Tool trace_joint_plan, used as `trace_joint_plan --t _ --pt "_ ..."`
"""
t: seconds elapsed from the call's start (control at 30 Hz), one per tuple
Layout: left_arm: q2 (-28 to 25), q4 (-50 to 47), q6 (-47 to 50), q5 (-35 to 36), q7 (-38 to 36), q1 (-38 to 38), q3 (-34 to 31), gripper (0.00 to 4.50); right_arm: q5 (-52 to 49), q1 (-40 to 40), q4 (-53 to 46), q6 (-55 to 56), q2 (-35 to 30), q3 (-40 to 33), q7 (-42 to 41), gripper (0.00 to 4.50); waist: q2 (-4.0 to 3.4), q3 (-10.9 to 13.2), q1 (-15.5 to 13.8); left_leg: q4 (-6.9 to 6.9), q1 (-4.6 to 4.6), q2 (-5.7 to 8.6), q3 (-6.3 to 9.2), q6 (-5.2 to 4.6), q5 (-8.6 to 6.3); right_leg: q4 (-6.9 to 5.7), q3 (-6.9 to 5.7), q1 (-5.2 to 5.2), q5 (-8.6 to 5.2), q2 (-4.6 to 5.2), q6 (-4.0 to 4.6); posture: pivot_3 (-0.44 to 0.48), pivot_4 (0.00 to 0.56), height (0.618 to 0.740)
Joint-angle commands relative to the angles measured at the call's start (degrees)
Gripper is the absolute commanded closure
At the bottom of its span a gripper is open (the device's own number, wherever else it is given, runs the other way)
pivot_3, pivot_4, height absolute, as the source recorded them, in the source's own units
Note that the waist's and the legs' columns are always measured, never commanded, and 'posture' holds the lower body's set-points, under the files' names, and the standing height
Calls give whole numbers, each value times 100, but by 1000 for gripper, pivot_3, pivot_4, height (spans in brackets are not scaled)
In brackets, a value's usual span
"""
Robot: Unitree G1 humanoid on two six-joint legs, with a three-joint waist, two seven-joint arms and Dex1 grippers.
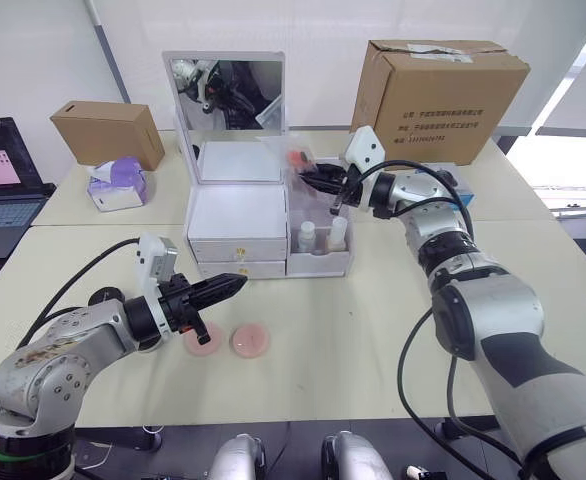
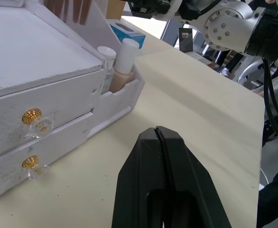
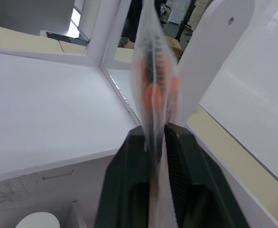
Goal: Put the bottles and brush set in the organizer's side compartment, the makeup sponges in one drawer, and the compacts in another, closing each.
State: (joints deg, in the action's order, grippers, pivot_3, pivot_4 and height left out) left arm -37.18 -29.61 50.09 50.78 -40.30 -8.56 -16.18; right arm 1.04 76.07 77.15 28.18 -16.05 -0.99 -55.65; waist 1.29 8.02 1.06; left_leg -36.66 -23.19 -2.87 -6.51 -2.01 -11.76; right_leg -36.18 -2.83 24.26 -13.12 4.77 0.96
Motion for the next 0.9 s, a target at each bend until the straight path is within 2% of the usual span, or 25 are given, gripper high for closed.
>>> trace_joint_plan --t 0.03,0.2,0.27,0.3,0.43,0.53,0.6,0.7,0.8,0.9 --pt "-122 -151 -149 20 -21 -15 -39 4500 63 110 -31 59 -20 -122 128 2641 0 0 6 1 0 0 0 1 0 0 0 0 0 0 0 0 150 731" --pt "-181 -8 -179 10 -64 -148 34 4500 -22 118 -91 110 -177 -221 -212 800 0 0 0 1 0 0 0 1 1 0 -1 0 0 -1 1 0 150 731" --pt "-178 73 -210 -36 -107 -215 124 4500 -240 142 -180 91 -272 -388 -608 200 0 0 -13 1 0 2 0 1 1 1 -5 -2 0 -13 0 0 150 731" --pt "-174 93 -223 -49 -113 -234 160 4500 -292 146 -220 92 -313 -436 -766 49 0 0 -17 1 0 4 0 1 1 1 -4 -3 0 -21 0 0 150 731" --pt "-167 219 -315 -122 -185 -319 301 4500 -891 202 -620 -256 -480 -846 -1621 49 0 0 -9 1 0 2 0 0 1 1 -2 -3 0 -26 0 0 150 731" --pt "-168 287 -357 -160 -232 -369 361 4500 -1245 92 -1315 -877 -615 -969 -1909 49 0 0 -4 2 0 -1 0 0 1 0 -2 -2 0 -29 0 0 150 731" --pt "-177 358 -389 -191 -269 -430 401 4500 -1315 -213 -2258 -1663 -714 -861 -1704 49 0 0 -6 3 0 -2 0 0 1 0 -1 -1 0 -27 0 0 150 731" --pt "-193 472 -547 -362 -309 -540 486 4500 -1083 -996 -4352 -3482 -985 -468 -987 49 -1 0 -26 6 2 -4 3 1 1 0 -3 -2 0 6 0 0 150 731" --pt "-152 522 -643 -400 -288 -621 453 4500 -1679 -1379 -6006 -5295 -1238 -388 -860 49 -3 2 -36 7 -3 -1 3 1 1 -6 -9 6 0 39 1 0 150 731" --pt "-159 503 -673 -389 -267 -654 435 4500 -1691 -1569 -6792 -6222 -1563 -120 -788 662 -9 5 -33 8 -9 2 2 0 1 -4 -13 12 0 45 1 0 150 731"
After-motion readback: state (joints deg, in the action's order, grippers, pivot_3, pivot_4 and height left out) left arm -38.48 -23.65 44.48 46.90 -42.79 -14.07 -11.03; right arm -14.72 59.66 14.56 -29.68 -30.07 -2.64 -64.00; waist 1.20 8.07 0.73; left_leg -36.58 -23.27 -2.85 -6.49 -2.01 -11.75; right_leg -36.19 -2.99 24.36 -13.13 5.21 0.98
